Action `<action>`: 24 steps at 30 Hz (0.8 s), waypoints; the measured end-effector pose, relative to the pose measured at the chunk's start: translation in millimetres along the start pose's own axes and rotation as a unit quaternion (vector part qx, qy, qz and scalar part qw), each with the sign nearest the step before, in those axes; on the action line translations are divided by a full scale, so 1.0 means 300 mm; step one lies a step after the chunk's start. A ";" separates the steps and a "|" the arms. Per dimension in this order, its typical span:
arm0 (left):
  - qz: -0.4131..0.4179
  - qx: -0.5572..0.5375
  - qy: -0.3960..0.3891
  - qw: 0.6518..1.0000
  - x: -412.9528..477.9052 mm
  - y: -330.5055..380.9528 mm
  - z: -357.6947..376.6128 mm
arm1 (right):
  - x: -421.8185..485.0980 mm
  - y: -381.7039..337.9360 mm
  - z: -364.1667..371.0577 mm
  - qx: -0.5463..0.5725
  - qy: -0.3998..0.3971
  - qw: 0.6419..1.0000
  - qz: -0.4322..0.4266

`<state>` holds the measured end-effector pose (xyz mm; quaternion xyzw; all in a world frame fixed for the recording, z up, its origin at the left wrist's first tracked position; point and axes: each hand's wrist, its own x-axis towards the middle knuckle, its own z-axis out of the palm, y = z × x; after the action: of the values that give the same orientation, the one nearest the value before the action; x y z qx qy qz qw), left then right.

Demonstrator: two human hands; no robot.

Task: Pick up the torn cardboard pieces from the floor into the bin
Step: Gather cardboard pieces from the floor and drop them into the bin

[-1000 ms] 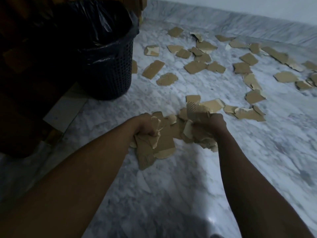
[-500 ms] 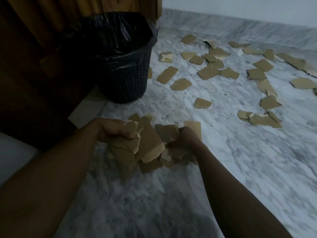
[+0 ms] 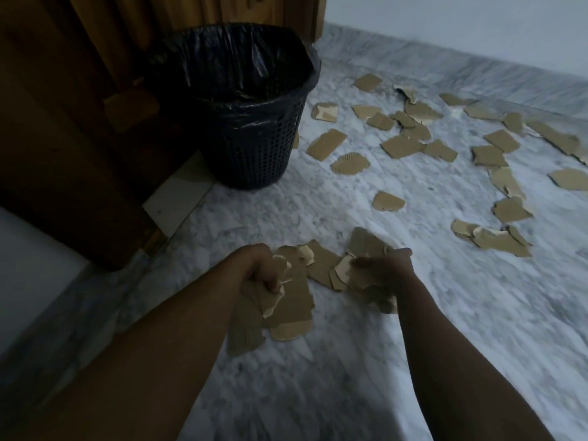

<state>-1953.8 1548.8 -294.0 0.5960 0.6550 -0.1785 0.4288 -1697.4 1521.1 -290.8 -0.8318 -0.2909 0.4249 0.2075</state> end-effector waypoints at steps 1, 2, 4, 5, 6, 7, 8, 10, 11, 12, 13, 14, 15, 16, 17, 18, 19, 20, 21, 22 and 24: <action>-0.002 -0.004 0.000 1.000 0.006 -0.003 0.000 | -0.002 0.002 0.017 0.001 -0.003 1.000 0.005; -0.004 -0.007 -0.005 1.000 0.008 -0.008 0.000 | -0.005 0.001 0.029 0.002 -0.007 1.000 0.005; -0.009 -0.015 -0.017 1.000 0.009 -0.021 -0.001 | 0.005 -0.005 0.039 -0.002 -0.015 1.000 0.009; -0.010 -0.022 -0.018 1.000 0.004 -0.028 -0.005 | 0.013 -0.007 0.036 -0.005 -0.017 1.000 0.002; -0.009 -0.025 -0.015 1.000 -0.001 -0.038 -0.011 | 0.007 -0.016 0.024 -0.004 -0.017 1.000 -0.010; -0.005 -0.025 -0.009 1.000 -0.010 -0.051 -0.021 | 0.007 -0.025 0.012 -0.002 -0.019 0.999 -0.027; -0.005 -0.025 -0.008 1.000 -0.013 -0.068 -0.032 | 0.005 -0.033 -0.001 0.003 -0.019 0.998 -0.052; -0.014 -0.036 -0.019 0.999 -0.020 -0.111 -0.054 | -0.004 -0.052 -0.029 0.014 -0.015 0.995 -0.093; -0.018 -0.042 -0.021 0.999 -0.027 -0.133 -0.063 | -0.018 -0.068 -0.039 0.013 -0.020 0.993 -0.112; -0.023 -0.048 -0.018 0.998 -0.034 -0.153 -0.072 | -0.038 -0.090 -0.042 0.010 -0.035 0.992 -0.124; -0.028 -0.054 -0.011 0.998 -0.040 -0.171 -0.079 | -0.041 -0.107 -0.031 -0.009 -0.057 0.990 -0.131; -0.033 -0.062 -0.005 0.998 -0.048 -0.185 -0.087 | -0.056 -0.128 -0.011 -0.043 -0.072 0.987 -0.138; -0.037 -0.074 0.001 0.997 -0.059 -0.194 -0.095 | -0.053 -0.136 0.023 -0.087 -0.084 0.982 -0.142; -0.040 -0.087 0.008 0.995 -0.065 -0.201 -0.101 | -0.063 -0.136 0.061 -0.126 -0.096 0.977 -0.145; -0.039 -0.098 0.020 0.994 -0.074 -0.204 -0.107 | -0.056 -0.126 0.110 -0.164 -0.103 0.970 -0.148; -0.037 -0.106 0.041 0.993 -0.081 -0.206 -0.113 | -0.065 -0.117 0.159 -0.207 -0.104 0.962 -0.146; -0.029 -0.113 0.064 0.991 -0.088 -0.206 -0.120 | -0.069 -0.099 0.203 -0.233 -0.100 0.956 -0.145; -0.020 -0.122 0.092 0.988 -0.096 -0.202 -0.128 | -0.072 -0.080 0.238 -0.242 -0.088 0.956 -0.143; -0.006 -0.133 0.120 0.984 -0.107 -0.195 -0.139 | -0.065 -0.060 0.265 -0.233 -0.084 0.959 -0.138; 0.013 -0.146 0.146 0.978 -0.122 -0.185 -0.149 | -0.051 -0.049 0.279 -0.223 -0.087 0.963 -0.127; 0.059 -0.177 0.197 0.962 -0.147 -0.164 -0.173 | 0.137 0.017 0.326 -0.217 -0.094 0.964 -0.121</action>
<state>-2021.3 1548.9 -243.9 0.5720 0.7112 0.0872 0.3993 -1757.5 1554.1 -372.2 -0.7719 -0.4926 0.3995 0.0437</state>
